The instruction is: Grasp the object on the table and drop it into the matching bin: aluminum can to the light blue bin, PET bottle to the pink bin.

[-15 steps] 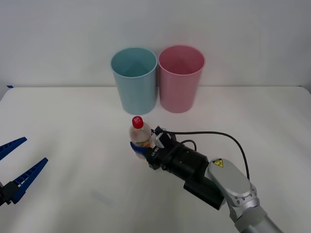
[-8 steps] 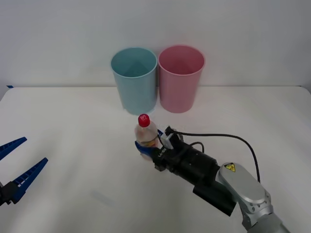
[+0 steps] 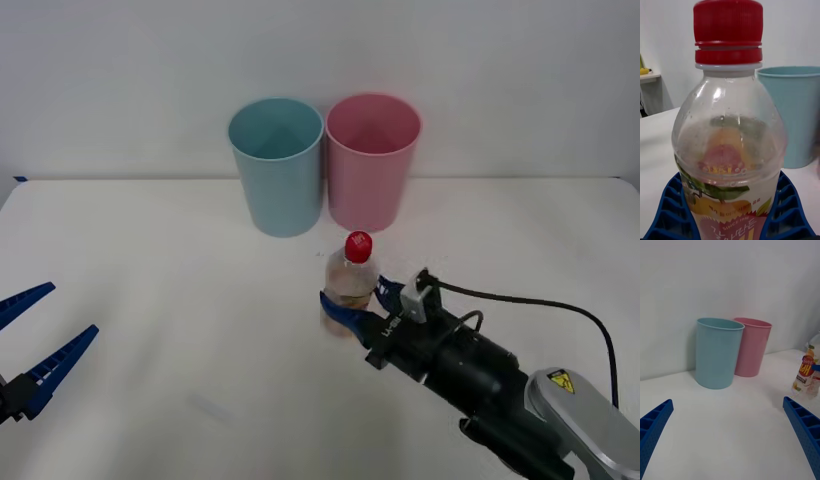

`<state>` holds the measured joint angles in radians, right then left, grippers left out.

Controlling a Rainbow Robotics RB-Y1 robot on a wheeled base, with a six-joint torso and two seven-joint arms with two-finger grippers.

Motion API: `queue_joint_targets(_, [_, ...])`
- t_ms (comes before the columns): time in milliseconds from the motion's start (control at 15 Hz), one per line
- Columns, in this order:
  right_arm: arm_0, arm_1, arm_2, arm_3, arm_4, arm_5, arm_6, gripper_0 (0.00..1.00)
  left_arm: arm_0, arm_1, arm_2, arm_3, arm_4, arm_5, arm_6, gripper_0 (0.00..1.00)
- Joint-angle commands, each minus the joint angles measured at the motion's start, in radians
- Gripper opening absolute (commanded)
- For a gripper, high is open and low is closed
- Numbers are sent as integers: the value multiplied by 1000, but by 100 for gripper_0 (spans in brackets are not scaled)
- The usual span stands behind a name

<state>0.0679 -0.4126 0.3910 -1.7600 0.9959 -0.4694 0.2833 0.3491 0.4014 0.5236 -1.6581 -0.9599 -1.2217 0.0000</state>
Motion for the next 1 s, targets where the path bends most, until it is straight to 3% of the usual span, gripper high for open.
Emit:
queue_joint_targets(67, [70,-12,-72,-79,-42,-45,-23,0,0,0,0,0,0,0,0,100])
queue_joint_targets(467, [109,-57,-251,-204,-39,-112,-265,0,0,0,0,0,0,0,0,100])
queue_joint_targets(667, [101,-77,-356,-266,4,-110,-369,0,0,0,0,0,0,0,0,100])
queue_joint_targets(933, [35,-124,-400,-302,9,-84,-510,0,0,0,0,0,0,0,0,100])
queue_joint_targets(1000, [0,-135,-400,-302,41,-64,-547,0,0,0,0,0,0,0,0,100])
